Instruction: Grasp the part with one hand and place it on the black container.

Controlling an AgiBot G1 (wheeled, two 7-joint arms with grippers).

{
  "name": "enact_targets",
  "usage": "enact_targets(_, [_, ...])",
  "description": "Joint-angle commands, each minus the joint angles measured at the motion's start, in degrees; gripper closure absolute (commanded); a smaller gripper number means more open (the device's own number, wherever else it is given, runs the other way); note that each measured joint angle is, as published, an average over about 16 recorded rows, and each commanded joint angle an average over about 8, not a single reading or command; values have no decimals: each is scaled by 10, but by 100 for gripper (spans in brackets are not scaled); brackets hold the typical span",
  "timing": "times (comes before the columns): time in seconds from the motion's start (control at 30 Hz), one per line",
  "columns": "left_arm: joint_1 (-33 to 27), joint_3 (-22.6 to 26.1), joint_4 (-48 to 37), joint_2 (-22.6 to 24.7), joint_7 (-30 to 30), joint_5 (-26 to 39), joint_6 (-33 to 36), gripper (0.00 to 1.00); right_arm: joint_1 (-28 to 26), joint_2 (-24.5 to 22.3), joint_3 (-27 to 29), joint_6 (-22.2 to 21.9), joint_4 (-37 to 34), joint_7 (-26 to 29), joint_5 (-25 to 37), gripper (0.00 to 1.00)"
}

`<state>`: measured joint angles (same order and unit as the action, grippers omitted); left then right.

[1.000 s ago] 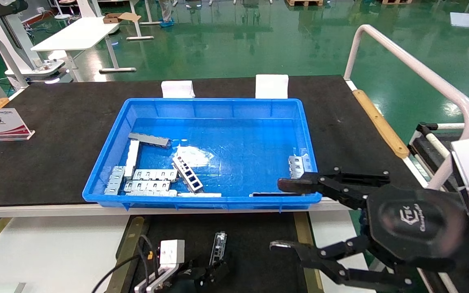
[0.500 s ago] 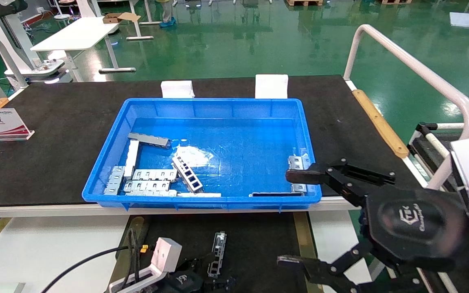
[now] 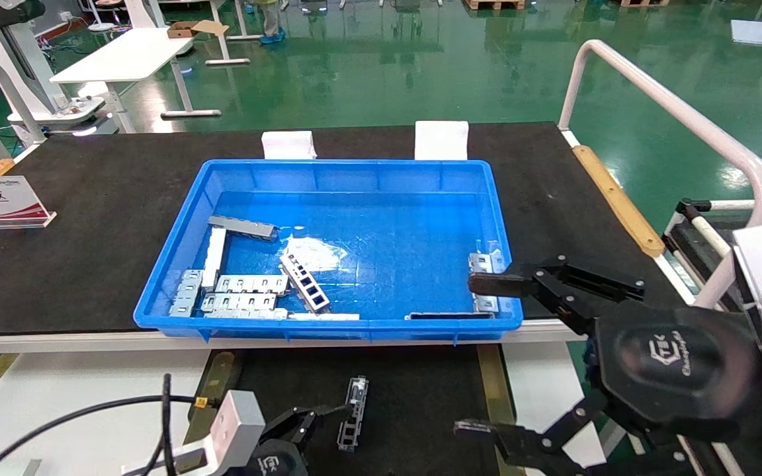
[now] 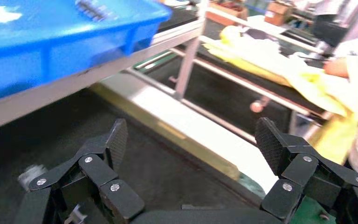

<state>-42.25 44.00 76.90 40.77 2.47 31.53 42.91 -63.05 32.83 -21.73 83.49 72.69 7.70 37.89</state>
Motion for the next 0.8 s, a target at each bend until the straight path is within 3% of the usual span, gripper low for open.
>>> enact_targets(0.03, [-5,-4,-1,-10,8,-2,29,0,0,0,0,0,0,0,0,0])
enact_targets(0.8, [-82,-34,2,-62,-28,-40,154,0,0,0,0,0,0,0,0,0])
